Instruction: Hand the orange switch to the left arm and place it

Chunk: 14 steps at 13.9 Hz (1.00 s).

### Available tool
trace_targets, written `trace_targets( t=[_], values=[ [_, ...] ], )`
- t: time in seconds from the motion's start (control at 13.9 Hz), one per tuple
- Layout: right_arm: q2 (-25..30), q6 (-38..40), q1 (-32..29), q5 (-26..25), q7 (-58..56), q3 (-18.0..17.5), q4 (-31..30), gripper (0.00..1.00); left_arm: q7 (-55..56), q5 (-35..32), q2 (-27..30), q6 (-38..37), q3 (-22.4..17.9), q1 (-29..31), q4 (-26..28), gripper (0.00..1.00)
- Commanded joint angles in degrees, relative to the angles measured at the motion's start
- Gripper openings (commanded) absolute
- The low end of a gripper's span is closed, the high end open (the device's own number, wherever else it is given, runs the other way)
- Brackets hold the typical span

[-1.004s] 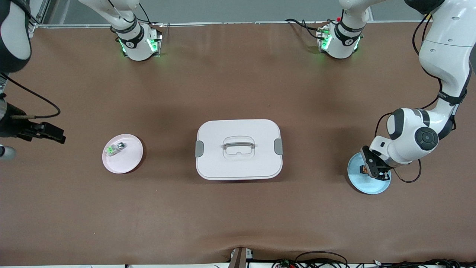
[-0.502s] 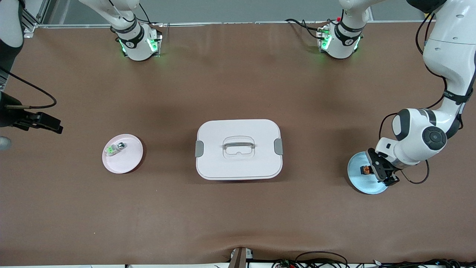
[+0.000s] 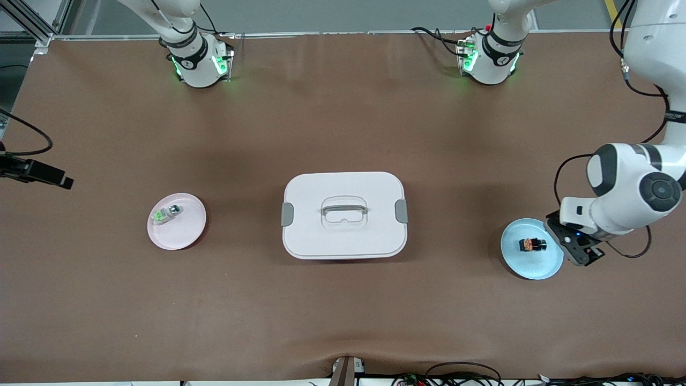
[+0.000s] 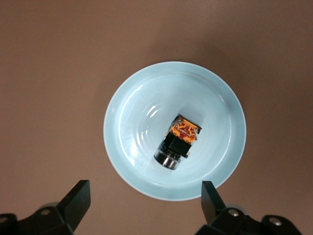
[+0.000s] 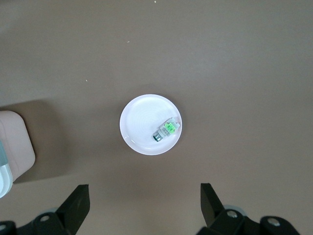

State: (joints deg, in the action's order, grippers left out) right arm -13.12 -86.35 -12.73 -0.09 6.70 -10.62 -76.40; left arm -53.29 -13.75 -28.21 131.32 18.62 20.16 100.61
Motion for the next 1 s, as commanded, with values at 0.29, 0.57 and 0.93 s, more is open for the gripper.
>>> trace_targets(
  t=[0.29,0.57,0.93],
  values=[
    [6.96,-2.33,8.68,-0.26,0.59,9.30,-7.96,1.00,25.91,4.43,9.47,-7.91,0.62,-0.12,-0.68,1.00],
    [8.99,-2.77,8.95,-0.26,0.59,9.39,-10.51,1.00,43.75,4.69,14.05,-12.05,2.38,-0.12,-0.94,1.00],
    [13.03,-6.02,9.39,-0.26,0.59,9.57,-16.57,1.00,63.19,4.69,17.93,-22.16,7.21,-0.12,-1.81,1.00]
  ],
)
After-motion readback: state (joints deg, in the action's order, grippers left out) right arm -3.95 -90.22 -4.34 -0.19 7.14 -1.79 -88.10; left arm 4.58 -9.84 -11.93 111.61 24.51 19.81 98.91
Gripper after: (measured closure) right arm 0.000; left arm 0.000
